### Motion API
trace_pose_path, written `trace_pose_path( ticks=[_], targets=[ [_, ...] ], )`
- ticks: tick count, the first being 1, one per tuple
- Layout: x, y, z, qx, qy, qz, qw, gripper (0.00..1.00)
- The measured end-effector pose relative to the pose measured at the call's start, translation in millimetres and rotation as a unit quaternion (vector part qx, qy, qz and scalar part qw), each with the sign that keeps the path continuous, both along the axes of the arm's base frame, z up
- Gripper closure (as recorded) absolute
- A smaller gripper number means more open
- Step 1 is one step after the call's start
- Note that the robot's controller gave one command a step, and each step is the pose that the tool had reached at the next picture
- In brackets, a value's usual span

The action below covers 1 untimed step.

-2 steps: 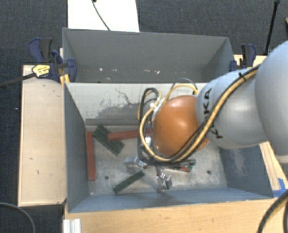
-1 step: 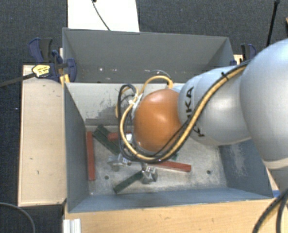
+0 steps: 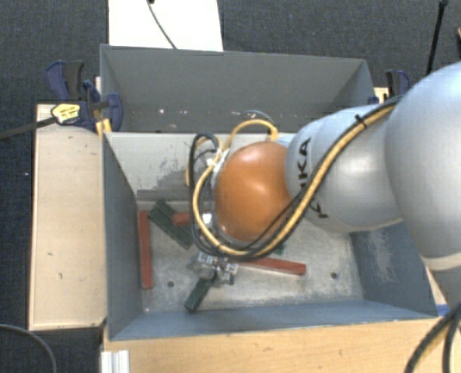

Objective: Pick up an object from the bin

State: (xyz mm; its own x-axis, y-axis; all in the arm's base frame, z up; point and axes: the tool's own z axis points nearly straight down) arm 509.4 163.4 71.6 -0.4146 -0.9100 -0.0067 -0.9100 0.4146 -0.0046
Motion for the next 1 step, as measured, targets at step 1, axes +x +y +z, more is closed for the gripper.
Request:
trace_pose_path(
  ticks=[1],
  targets=[
    [-0.7, 23.5, 146.1, 0.000, -0.0016, -0.005, 1.0000, 1.00]
  ],
)
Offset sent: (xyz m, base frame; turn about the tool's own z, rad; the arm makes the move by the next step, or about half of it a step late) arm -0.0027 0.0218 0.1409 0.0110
